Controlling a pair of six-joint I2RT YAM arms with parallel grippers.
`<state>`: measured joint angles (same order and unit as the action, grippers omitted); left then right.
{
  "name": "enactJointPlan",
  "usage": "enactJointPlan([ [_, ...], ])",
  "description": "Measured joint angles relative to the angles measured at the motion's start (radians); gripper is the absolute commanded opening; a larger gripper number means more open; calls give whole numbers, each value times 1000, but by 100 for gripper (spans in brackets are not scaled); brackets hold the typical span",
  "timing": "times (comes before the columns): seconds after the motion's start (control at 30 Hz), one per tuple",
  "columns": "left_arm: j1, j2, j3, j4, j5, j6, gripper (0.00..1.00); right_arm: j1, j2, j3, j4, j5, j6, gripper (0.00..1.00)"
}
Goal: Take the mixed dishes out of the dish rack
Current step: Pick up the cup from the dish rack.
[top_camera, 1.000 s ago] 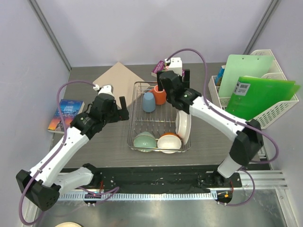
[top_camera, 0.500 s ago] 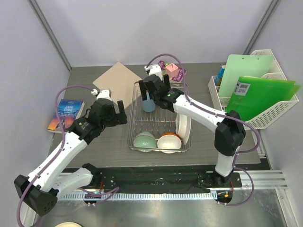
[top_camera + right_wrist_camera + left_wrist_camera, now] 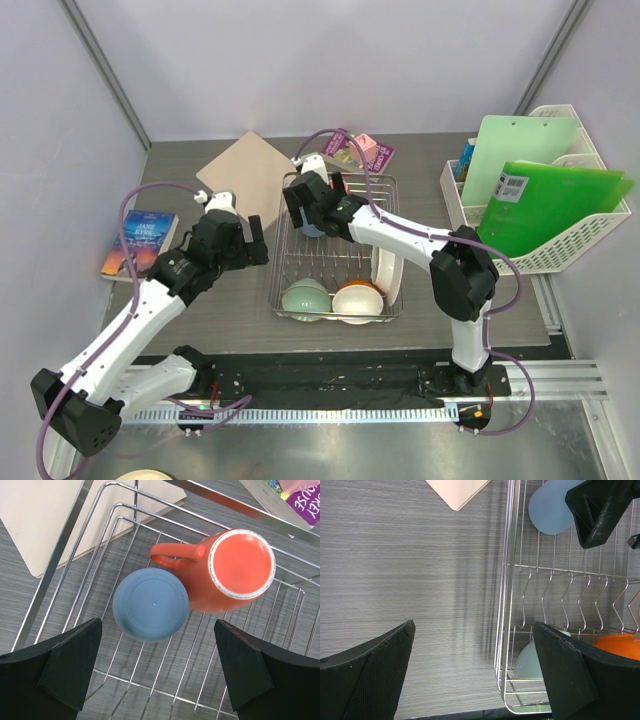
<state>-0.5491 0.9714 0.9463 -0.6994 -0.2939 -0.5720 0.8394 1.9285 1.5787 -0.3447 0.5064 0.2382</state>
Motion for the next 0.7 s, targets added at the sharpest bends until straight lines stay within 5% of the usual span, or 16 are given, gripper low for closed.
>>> enactJointPlan([
  [0.4, 0, 0, -19, 3, -2, 0, 100, -2, 59, 16, 19, -17, 0, 93],
  [0.7, 0, 0, -23, 7, -1, -2, 100, -6, 89, 23, 30, -30, 0, 53],
])
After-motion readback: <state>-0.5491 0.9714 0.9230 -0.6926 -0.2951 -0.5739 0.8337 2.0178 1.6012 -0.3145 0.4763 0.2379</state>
